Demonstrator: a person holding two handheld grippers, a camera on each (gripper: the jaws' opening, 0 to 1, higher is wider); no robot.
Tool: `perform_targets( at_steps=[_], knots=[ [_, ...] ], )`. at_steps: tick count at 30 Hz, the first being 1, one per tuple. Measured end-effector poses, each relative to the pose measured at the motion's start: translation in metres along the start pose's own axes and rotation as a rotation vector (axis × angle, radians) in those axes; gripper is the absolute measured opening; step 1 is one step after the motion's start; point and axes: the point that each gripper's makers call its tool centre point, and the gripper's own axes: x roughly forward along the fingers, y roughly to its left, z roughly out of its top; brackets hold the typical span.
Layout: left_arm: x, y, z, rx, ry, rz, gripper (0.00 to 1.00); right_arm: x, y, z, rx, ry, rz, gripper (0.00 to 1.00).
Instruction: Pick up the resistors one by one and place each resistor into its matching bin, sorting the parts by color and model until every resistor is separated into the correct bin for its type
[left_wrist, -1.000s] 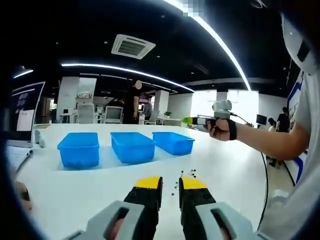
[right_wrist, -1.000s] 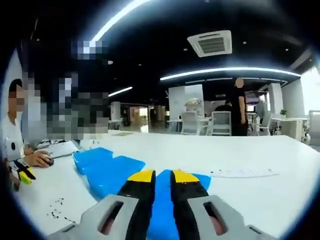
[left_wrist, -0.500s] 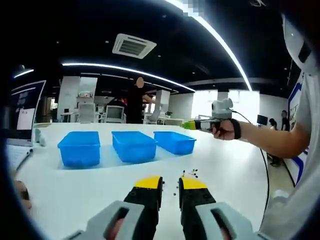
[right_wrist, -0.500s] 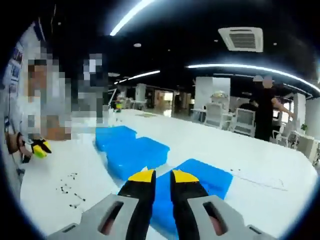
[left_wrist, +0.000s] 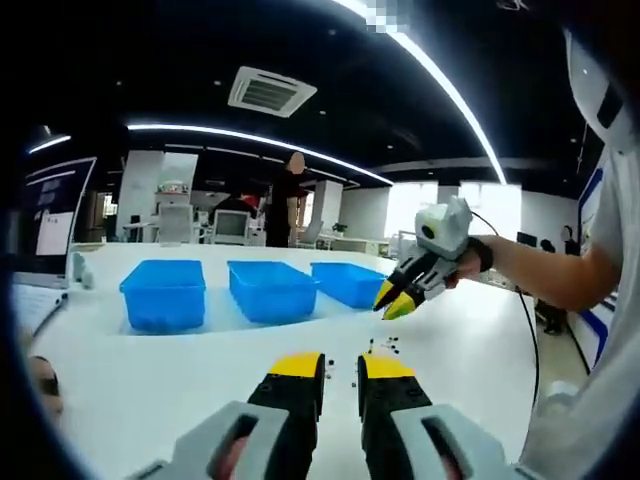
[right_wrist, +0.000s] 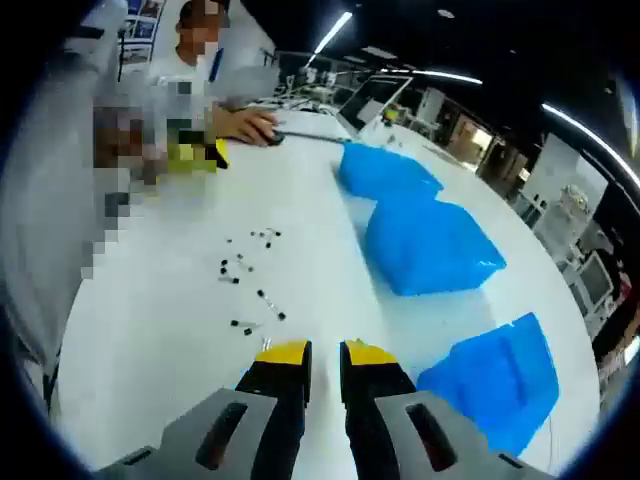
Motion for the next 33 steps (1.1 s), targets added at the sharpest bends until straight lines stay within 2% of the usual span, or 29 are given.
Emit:
perform_targets(
  at_steps=[4,9,13,20,22,24,28,33],
  knots=[
    [-0.001,0.000,-0.002,0.004,0.005,0.002,0.16,0.002,0.003,-0.011,-0.019,0.035,0.039,0.14],
    [-0.002,0.000,-0.005,-0.002,0.008,0.003,0.16,0.000,0.011,-0.014,-0.024,0.045,0.084,0.14],
    [-0.002,-0.002,-0.005,-0.005,0.007,-0.003,0.16,-0.001,0.010,-0.027,-0.025,0.070,0.110,0.14],
    [0.000,-0.002,-0.006,-0.005,0.010,-0.009,0.16,0.000,0.015,-0.020,-0.021,0.067,0.136,0.14],
    [0.000,-0.003,-0.007,-0.003,0.014,-0.011,0.16,0.002,0.018,-0.017,0.006,0.063,0.157,0.13],
    [0.000,-0.004,-0.006,-0.004,0.013,-0.015,0.16,0.002,0.023,-0.018,0.081,0.069,0.191,0.09],
    [-0.001,-0.003,-0.006,-0.003,0.011,-0.010,0.16,0.004,0.020,-0.018,0.125,0.064,0.182,0.05],
    [-0.002,-0.003,-0.007,-0.004,0.012,-0.005,0.16,0.004,0.021,-0.018,0.123,0.075,0.163,0.05]
  ],
)
